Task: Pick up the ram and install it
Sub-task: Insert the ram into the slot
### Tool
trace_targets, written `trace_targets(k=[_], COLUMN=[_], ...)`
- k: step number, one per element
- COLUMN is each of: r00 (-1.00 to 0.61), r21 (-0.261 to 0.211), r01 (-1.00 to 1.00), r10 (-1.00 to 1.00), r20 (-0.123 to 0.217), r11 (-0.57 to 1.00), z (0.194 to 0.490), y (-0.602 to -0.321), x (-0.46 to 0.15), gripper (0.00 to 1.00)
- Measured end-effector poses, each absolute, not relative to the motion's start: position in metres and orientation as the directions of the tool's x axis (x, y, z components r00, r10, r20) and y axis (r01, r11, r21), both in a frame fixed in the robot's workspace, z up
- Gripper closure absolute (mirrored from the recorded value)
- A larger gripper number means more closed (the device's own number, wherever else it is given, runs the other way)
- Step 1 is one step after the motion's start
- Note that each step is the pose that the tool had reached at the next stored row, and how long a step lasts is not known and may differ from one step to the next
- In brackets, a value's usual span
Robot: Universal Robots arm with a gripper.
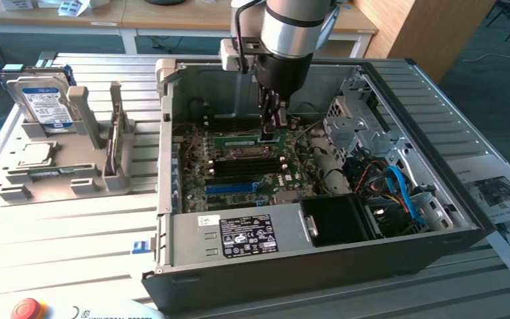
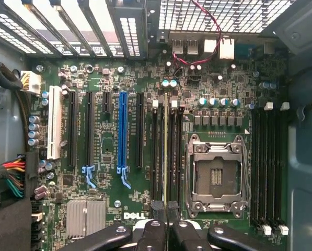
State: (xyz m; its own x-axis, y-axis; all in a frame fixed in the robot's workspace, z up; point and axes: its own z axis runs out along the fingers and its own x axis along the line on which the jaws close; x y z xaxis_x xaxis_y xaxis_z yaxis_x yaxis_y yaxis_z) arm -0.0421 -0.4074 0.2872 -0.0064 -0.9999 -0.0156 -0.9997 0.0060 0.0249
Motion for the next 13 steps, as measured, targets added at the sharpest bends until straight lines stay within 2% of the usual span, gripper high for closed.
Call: trace_targets(k=[13], r00=[-0.009], r21=[0.025], r01=[-1.000], r10=[-1.000], r20=[-0.016], r11=[0.009], z=[0.275], y=[-0.407], x=[-0.042], gripper=[0.88])
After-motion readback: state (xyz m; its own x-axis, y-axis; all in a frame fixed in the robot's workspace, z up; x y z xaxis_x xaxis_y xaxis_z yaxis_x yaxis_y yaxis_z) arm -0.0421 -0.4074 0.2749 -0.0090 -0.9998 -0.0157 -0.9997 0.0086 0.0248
